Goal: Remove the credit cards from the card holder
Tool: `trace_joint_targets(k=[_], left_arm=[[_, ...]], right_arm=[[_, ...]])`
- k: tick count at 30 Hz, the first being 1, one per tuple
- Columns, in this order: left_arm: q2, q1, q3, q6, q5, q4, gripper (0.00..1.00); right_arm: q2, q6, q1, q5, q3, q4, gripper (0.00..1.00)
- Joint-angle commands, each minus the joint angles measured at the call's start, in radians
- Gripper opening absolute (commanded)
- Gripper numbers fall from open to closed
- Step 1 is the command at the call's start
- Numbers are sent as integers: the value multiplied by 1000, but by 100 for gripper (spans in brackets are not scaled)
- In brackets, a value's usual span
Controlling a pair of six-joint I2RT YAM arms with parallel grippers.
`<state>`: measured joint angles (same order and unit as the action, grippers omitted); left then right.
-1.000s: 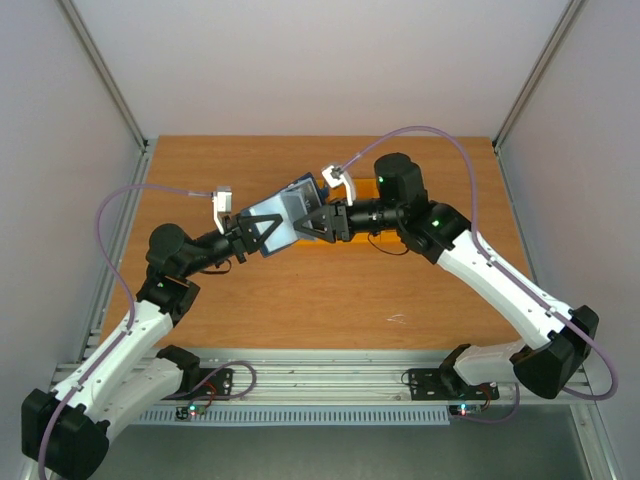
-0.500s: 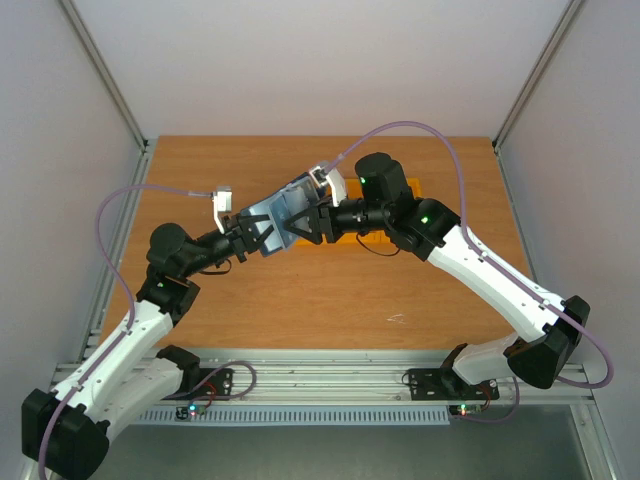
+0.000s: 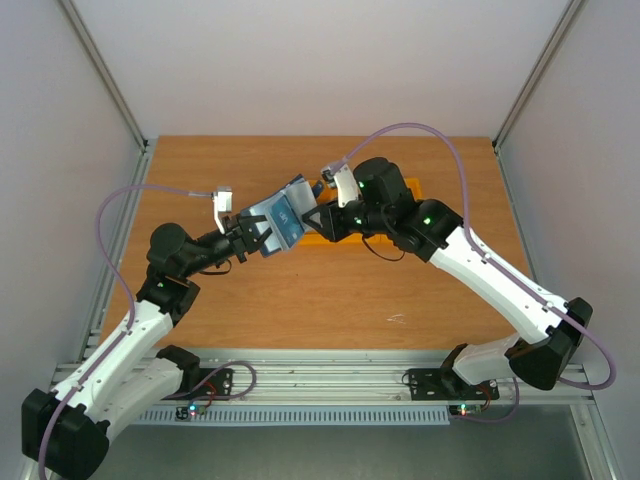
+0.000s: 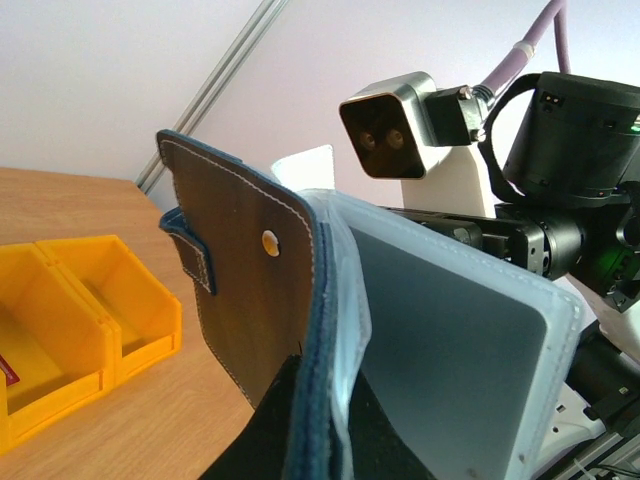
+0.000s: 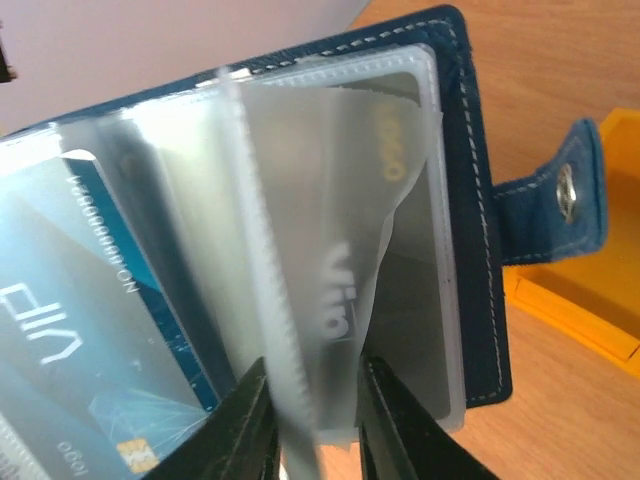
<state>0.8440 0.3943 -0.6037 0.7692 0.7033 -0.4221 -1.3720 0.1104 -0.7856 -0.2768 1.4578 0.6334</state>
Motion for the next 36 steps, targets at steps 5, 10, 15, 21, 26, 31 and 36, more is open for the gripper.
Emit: trace_joint_targets(k=[5, 10, 15, 21, 26, 31, 36], left_arm=[[-5, 2, 12, -1, -1, -57, 0], [-11, 0, 20, 6, -16, -40, 19], [-4, 0, 48, -3, -2, -61, 32], [11, 0, 62, 20, 52, -162, 56], [26, 0, 66, 35, 74, -203, 72], [36, 1, 63, 36, 88, -214, 81], [37, 0, 58, 12, 119, -218, 87]], right_arm=[[39, 35, -7, -173, 19, -47, 8], [64, -15, 21, -203, 9, -67, 1], [83, -94, 56, -204, 32, -40, 1], [57, -129, 61, -236, 68, 10, 1], [26, -58, 61, -303, 104, 64, 1], [3, -28, 63, -316, 138, 101, 1], [-39, -18, 61, -329, 179, 132, 1]])
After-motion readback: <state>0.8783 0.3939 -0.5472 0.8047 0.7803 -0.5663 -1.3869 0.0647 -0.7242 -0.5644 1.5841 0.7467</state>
